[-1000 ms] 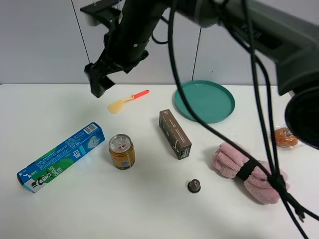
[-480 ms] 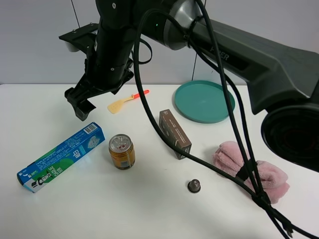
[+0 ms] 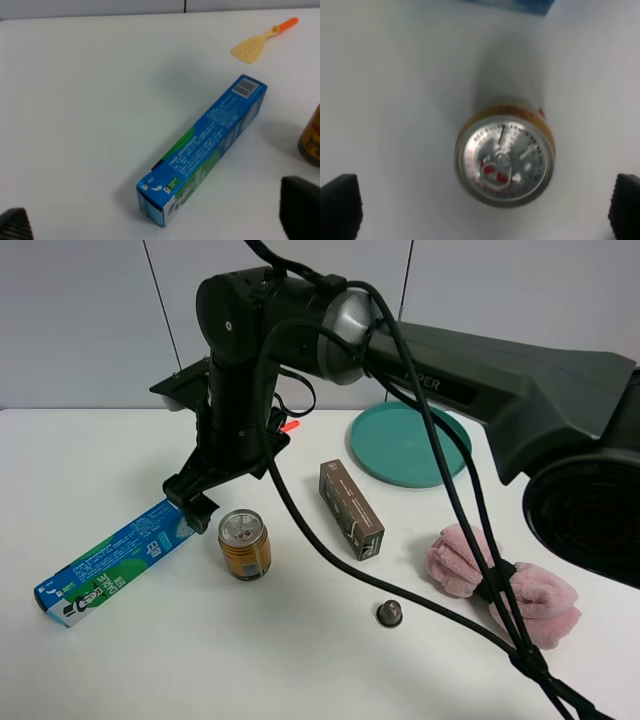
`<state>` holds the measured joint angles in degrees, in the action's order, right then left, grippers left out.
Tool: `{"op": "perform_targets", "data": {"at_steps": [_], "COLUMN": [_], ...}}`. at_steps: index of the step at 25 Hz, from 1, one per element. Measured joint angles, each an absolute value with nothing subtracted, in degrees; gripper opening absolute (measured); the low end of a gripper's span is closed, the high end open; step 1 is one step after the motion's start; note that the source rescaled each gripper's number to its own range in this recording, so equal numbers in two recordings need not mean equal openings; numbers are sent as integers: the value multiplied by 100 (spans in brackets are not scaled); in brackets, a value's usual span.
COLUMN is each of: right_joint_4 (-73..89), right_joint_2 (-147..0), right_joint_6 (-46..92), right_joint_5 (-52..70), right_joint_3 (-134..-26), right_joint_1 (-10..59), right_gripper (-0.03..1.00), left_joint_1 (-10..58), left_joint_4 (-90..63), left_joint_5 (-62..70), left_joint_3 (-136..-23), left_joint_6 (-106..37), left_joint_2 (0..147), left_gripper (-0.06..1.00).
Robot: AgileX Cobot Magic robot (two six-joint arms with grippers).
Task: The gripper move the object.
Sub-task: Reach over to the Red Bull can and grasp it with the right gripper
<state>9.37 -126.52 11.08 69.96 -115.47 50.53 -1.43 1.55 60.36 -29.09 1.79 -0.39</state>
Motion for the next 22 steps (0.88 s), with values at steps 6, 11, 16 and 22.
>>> {"op": "perform_targets", "data": {"at_steps": [6,11,16,22], "right_joint_4": [778,528,477,477], "right_joint_2": [-12652,-12652,-12652,-12890], "right_joint_6": [1130,1211,1351,1524], "right_joint_5": [6990,6990,6990,6990], "right_joint_3": [-11413,-11413,-11413,-11413], "right_joint_1": [5053,5053,5053,5053], "right_gripper": [100,100,100,100], "left_joint_1": [-143,-143,-143,-143], "left_joint_4": [155,155,155,155], "left_joint_5": [6036,6036,6036,6036], "left_joint_3": [-2909,-2909,-2909,-2909], "left_joint_6": [179,179,179,179], "left_joint_2": [-39,-39,-39,-39], "left_gripper": [100,100,100,100]}}
